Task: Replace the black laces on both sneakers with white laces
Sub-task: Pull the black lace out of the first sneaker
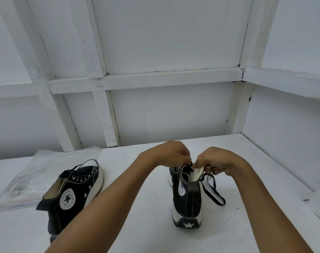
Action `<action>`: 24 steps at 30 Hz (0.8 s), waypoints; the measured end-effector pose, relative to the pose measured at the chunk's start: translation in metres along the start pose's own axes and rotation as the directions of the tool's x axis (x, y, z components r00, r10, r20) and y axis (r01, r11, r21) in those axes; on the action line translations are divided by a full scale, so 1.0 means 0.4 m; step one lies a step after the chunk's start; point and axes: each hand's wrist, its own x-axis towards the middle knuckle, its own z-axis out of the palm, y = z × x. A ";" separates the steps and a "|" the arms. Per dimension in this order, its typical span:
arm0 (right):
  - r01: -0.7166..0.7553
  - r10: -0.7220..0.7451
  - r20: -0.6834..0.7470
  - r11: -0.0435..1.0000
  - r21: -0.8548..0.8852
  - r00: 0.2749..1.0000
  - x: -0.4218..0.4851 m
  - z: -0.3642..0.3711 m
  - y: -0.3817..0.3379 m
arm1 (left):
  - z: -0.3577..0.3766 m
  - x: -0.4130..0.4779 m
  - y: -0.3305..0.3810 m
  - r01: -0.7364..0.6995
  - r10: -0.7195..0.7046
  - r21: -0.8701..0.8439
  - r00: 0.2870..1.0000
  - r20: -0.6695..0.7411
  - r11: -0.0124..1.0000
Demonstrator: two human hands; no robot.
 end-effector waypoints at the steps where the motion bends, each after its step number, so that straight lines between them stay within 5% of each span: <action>1: 0.000 0.000 0.003 1.000 0.000 1.000 -0.003 -0.001 0.000 | 0.003 0.005 0.005 -0.001 0.001 0.004 1.000 0.022 1.000; 8: -0.008 0.008 0.011 1.000 0.000 1.000 -0.013 -0.012 0.007 | -0.004 0.014 0.011 -0.017 0.017 0.004 1.000 0.023 1.000; 11: -0.007 0.007 0.009 1.000 -0.012 1.000 -0.011 -0.016 0.010 | -0.023 0.010 -0.001 0.043 -0.066 -0.225 0.993 -0.097 0.973; 14: 0.001 -0.001 0.015 1.000 -0.019 1.000 -0.006 -0.019 0.013 | -0.050 -0.010 -0.004 -0.024 -0.126 -0.670 0.976 -0.175 0.742; 17: 0.009 -0.009 0.022 1.000 -0.020 1.000 -0.001 -0.018 0.012 | -0.067 -0.025 -0.010 -0.080 -0.122 -0.869 0.980 -0.159 0.487; 19: 0.012 -0.011 0.027 1.000 -0.022 1.000 0.003 -0.016 0.011 | -0.065 -0.026 -0.019 -0.043 -0.153 -0.844 0.977 -0.146 0.534; 24: 0.014 -0.013 0.034 0.999 -0.032 0.999 0.002 -0.016 0.008 | -0.029 -0.015 -0.026 0.100 -0.167 -0.538 0.983 -0.078 0.837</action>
